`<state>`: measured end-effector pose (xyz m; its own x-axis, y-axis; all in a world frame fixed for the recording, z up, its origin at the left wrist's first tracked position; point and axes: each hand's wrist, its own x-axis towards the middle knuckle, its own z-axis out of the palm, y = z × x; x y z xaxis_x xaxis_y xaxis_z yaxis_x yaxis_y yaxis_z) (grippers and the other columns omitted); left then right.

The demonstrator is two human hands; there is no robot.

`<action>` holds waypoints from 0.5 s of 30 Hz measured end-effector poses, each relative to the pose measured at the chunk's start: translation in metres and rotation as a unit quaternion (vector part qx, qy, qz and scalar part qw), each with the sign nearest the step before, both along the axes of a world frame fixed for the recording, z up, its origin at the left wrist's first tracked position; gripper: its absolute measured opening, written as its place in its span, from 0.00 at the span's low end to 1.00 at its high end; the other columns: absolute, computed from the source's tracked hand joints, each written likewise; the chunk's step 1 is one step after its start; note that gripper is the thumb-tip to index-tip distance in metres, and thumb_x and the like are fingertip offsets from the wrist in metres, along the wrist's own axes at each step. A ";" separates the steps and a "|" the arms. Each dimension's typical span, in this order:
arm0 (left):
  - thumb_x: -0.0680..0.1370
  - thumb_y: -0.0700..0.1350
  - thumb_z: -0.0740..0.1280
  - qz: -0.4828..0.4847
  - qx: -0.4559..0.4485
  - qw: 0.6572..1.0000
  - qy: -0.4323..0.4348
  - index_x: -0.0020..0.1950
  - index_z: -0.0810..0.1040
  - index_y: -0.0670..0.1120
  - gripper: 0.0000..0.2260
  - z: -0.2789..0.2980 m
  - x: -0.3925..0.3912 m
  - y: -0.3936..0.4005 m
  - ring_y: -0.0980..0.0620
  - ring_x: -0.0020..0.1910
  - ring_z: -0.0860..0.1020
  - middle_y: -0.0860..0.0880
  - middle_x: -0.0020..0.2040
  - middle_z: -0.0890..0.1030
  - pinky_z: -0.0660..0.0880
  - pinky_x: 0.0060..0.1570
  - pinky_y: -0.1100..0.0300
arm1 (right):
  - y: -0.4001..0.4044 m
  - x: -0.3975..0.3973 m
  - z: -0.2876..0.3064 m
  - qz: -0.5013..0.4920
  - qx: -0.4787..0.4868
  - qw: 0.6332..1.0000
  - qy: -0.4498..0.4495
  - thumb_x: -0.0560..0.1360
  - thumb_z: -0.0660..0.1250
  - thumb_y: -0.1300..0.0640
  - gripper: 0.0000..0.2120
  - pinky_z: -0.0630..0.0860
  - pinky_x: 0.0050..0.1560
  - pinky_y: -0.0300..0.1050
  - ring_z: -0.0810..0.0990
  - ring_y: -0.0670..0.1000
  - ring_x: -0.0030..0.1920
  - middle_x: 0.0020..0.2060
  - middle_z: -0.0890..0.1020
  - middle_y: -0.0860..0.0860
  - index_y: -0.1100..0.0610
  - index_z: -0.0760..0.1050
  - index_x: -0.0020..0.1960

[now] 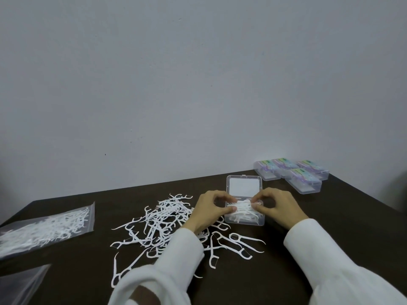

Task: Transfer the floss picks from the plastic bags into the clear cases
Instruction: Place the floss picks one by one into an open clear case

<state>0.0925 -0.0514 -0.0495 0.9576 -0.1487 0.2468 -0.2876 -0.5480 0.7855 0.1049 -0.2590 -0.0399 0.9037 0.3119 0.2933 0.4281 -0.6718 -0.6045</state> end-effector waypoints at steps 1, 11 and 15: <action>0.72 0.44 0.73 0.004 0.001 1.000 -0.003 0.51 0.83 0.50 0.08 -0.001 0.001 0.000 0.62 0.43 0.76 0.54 0.49 0.82 0.71 0.47 0.67 | 0.000 -0.001 0.001 0.000 0.001 1.000 -0.007 0.70 0.72 0.50 0.05 0.72 0.49 0.33 0.76 0.44 0.48 0.48 0.80 0.46 0.47 0.76 0.45; 0.72 0.48 0.73 0.025 -0.021 0.999 -0.027 0.47 0.83 0.55 0.05 -0.003 -0.001 -0.003 0.57 0.48 0.77 0.54 0.49 0.80 0.74 0.48 0.63 | -0.003 -0.006 0.009 0.050 -0.060 0.997 0.008 0.68 0.74 0.53 0.06 0.73 0.37 0.29 0.79 0.44 0.36 0.34 0.81 0.44 0.45 0.77 0.38; 0.70 0.51 0.75 0.019 -0.018 1.000 -0.016 0.48 0.83 0.55 0.08 -0.004 -0.001 -0.004 0.59 0.47 0.75 0.56 0.50 0.80 0.71 0.48 0.62 | -0.006 -0.006 0.010 0.044 -0.020 0.999 0.001 0.69 0.73 0.58 0.06 0.74 0.39 0.31 0.80 0.45 0.38 0.35 0.81 0.45 0.48 0.79 0.40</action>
